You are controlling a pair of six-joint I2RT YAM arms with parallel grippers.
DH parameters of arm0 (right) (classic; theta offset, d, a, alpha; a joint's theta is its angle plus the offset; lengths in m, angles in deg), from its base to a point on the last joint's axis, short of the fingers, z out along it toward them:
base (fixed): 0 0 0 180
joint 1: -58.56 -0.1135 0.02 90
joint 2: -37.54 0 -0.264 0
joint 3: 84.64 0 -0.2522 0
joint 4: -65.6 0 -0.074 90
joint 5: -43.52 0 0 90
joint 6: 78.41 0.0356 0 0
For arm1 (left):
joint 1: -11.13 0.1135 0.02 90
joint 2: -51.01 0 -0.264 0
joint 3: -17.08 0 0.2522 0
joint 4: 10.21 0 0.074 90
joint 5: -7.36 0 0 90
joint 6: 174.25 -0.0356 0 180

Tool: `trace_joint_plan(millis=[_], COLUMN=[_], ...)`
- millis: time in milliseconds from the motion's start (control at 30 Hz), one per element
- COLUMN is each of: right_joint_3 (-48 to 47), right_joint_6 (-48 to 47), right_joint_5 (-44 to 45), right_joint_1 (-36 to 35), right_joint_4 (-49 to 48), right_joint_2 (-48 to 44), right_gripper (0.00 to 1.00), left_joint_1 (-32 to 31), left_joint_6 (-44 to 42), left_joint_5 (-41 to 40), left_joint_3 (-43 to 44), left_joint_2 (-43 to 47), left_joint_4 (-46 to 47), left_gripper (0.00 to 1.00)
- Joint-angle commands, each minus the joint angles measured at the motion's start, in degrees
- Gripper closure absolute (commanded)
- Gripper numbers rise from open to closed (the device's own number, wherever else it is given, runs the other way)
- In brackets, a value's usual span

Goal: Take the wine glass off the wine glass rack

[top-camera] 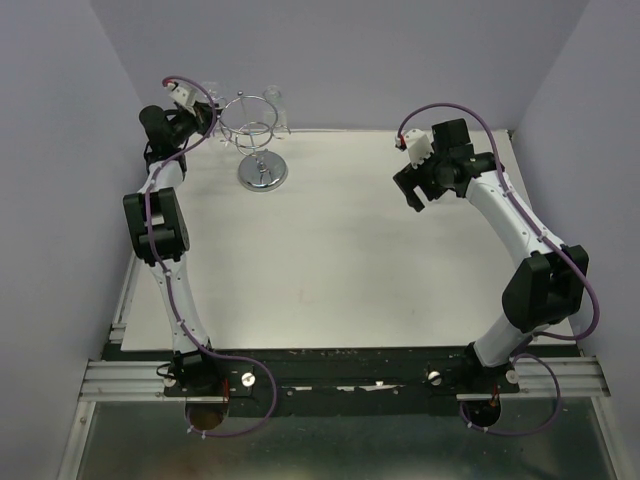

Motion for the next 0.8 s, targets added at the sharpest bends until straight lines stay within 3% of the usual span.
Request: trace_joint_plan(millis=[0,767], right_joint_3=[-0.5,-0.9], right_joint_6=[0.1,0.1], right_joint_5=[-1.4,-2.1], right_joint_1=[-0.5,-1.0], right_joint_4=[-0.8,-0.8], right_joint_2=[0.7,1.4], right_gripper=[0.05,0.05], left_joint_1=[0.6,3.2], left_joint_6=[-1.3,1.5], left_joint_5=[-1.5,-5.1], left_joint_3=[7.3,4.9], left_joint_2=[-4.0,-0.9], left_joint_4=[-1.9,1.7], left_gripper=[0.95,0.96])
